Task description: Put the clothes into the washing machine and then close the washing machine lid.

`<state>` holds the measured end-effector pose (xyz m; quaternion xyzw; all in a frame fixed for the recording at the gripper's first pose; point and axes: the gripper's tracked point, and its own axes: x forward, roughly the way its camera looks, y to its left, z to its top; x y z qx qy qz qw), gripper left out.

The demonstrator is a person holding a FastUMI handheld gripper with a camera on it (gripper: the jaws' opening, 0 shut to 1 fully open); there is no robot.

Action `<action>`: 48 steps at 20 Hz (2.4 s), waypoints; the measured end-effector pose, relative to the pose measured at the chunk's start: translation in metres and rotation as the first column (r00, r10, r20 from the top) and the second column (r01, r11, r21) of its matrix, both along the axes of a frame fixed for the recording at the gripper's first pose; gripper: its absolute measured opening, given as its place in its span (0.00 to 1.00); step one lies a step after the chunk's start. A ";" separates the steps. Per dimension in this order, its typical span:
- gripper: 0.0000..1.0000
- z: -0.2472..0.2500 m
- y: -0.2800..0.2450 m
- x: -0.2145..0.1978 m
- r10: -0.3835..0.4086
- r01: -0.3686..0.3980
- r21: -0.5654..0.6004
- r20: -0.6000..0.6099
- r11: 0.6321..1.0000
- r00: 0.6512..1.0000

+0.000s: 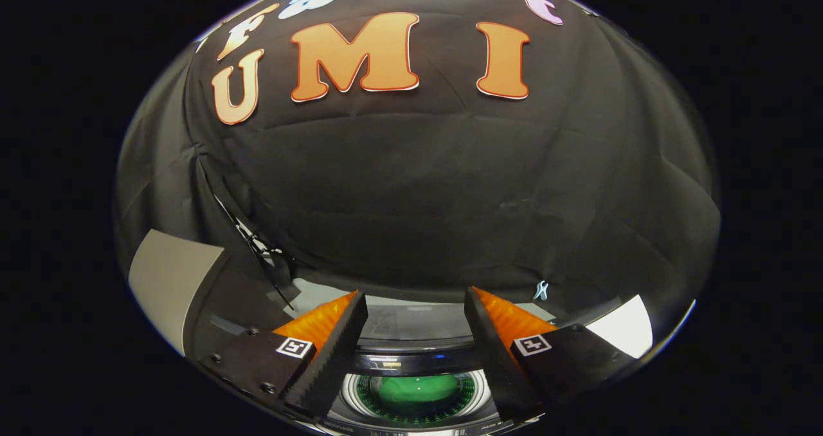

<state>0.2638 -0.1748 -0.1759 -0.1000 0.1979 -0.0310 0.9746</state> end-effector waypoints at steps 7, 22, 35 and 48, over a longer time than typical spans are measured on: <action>0.98 -0.042 -0.009 -0.050 -0.030 0.031 0.014 -0.055 0.999 0.998; 0.99 0.007 -0.018 -0.094 -0.069 0.064 0.087 0.061 0.994 0.996; 0.98 0.143 -0.016 -0.118 -0.072 0.046 0.111 0.245 0.993 0.967; 0.98 0.285 0.005 -0.147 -0.029 0.012 0.042 0.436 0.999 0.900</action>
